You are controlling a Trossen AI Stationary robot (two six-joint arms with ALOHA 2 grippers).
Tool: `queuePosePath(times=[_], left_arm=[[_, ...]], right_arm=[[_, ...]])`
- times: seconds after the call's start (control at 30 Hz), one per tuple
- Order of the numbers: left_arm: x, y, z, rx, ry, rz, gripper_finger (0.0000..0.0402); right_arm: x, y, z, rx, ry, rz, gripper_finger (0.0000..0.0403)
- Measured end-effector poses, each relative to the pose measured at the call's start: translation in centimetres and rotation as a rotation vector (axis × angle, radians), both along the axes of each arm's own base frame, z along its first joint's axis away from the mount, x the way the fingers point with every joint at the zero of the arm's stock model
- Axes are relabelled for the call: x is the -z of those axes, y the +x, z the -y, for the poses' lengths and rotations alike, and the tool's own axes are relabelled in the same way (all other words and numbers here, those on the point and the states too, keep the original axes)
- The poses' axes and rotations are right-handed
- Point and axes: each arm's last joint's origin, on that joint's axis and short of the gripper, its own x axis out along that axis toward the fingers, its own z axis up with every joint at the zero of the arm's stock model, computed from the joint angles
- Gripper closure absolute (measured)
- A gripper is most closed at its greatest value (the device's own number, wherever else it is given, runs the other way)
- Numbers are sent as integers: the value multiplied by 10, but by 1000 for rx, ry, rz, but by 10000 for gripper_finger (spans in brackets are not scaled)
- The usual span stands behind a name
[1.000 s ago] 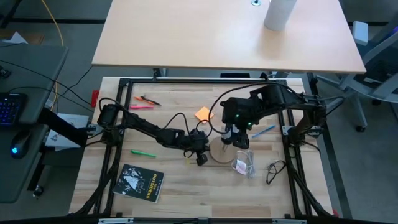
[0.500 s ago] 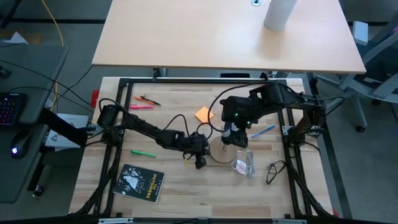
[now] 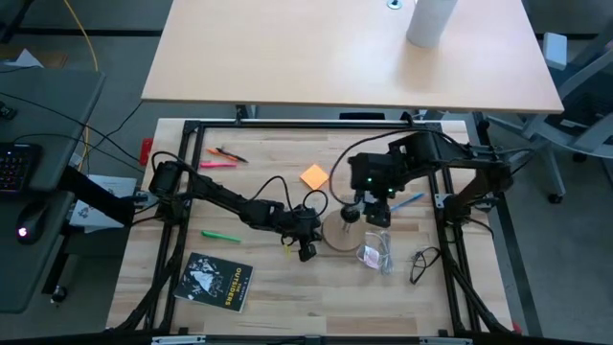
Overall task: Screw lightbulb
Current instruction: Insert the white lightbulb into the lamp
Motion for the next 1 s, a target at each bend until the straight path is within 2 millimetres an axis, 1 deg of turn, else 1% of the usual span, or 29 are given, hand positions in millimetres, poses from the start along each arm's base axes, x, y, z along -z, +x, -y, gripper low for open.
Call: queuePosePath(times=[0.07, 0.13, 0.23, 0.37, 0.43, 0.5, 0.7, 0.83, 1.0], left_arm=[[0, 0, 0, 1, 0, -2, 401], [0, 0, 1, 3, 1, -3, 401], [0, 0, 0, 1, 2, 1, 401], [-2, 3, -6, 6, 22, 28, 401], [-3, 4, -11, 5, 34, 44, 401], [-3, 5, -16, -10, 34, 41, 401], [0, 5, -26, -35, 32, 13, 401], [0, 5, -26, -38, 30, 14, 401], [0, 4, -24, -35, 31, 14, 401]], right_arm=[[5, -13, 4, 46, 48, -38, 139], [3, -20, 7, 86, 82, -32, 139], [-5, -26, 7, 112, 95, -4, 139], [-21, -29, 6, 109, 93, 69, 139], [-27, -25, 6, 110, 95, 92, 139], [-25, -17, 6, 98, 95, 85, 139], [-5, 10, 1, 2, 127, 10, 139], [-2, 14, 1, -42, 108, 4, 139], [-2, 14, 4, -41, 86, 8, 139]])
